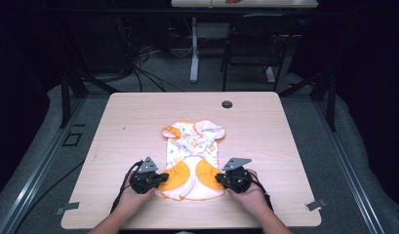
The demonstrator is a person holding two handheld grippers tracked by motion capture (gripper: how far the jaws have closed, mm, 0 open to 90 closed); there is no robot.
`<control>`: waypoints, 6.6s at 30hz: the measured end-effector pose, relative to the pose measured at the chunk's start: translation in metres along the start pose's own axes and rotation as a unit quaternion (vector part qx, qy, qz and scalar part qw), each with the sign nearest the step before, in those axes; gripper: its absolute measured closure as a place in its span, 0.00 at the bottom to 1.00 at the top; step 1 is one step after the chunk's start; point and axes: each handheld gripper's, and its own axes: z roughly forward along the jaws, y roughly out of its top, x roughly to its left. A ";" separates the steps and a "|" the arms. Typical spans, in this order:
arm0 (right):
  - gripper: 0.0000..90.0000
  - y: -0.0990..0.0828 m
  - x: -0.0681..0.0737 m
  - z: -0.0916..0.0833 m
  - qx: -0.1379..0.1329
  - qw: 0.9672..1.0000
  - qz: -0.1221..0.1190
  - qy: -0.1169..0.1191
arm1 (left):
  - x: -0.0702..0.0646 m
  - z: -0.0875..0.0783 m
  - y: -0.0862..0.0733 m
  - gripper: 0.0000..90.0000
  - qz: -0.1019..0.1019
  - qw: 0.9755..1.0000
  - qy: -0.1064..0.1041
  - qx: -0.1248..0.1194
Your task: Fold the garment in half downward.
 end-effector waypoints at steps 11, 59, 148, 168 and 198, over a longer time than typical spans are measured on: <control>0.93 -0.006 0.011 -0.007 0.010 1.000 -0.018 0.009 | -0.016 -0.010 -0.008 1.00 0.016 1.000 -0.013 0.014; 0.95 0.073 -0.035 0.006 0.015 1.000 -0.011 0.008 | 0.048 0.013 0.068 0.99 -0.005 1.000 -0.013 -0.014; 0.92 0.116 -0.084 0.086 0.075 0.996 0.048 -0.029 | 0.093 0.077 0.095 0.93 -0.039 0.997 0.046 0.052; 0.94 0.140 -0.079 0.061 0.041 0.998 0.020 -0.033 | 0.097 0.050 0.115 0.93 -0.034 0.998 0.043 0.020; 0.94 0.180 -0.071 0.008 -0.024 0.998 -0.022 -0.058 | 0.095 0.006 0.157 0.93 0.003 0.996 0.071 -0.052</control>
